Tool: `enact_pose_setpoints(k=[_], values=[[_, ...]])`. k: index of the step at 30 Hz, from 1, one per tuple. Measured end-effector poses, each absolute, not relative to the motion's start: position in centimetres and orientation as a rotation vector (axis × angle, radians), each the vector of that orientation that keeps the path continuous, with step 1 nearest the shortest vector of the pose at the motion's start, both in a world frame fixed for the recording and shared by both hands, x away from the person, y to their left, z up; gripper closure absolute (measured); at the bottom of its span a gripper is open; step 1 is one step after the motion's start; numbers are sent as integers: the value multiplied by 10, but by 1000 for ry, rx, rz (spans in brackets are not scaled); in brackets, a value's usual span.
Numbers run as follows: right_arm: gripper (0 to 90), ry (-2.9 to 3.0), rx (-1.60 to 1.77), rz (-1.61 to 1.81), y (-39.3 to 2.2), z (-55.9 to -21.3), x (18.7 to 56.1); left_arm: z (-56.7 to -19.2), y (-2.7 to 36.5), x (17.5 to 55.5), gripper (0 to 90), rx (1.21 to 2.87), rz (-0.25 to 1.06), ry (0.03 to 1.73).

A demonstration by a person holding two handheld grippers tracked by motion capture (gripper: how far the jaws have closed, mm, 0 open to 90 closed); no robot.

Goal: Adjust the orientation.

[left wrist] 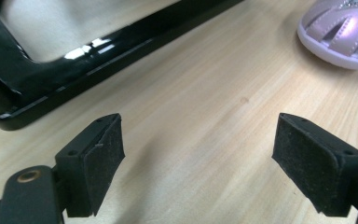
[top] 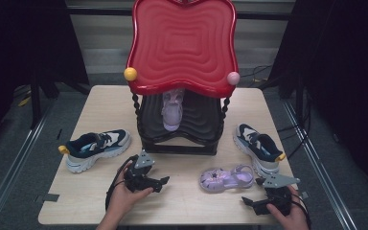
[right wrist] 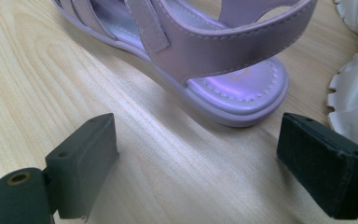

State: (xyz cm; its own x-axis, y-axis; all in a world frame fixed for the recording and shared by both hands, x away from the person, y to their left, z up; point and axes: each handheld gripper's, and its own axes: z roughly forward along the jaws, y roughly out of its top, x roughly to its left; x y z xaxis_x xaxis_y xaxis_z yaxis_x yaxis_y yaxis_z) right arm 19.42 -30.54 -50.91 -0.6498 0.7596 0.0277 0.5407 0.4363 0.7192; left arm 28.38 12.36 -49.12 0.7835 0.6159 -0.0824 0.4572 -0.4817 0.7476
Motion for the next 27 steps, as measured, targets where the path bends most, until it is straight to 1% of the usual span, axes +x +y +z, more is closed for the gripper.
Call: enact_pose_setpoints(k=[15,18,27], values=[[119,2393,1117,1037,-306,-509,195,-504,129,283,159,2216,238,772],[132,2389,1118,1044,-307,-509,195,-506,130,282,159,2221,244,772],[135,2386,1135,1060,-311,-509,197,-508,132,281,153,2235,288,734]])
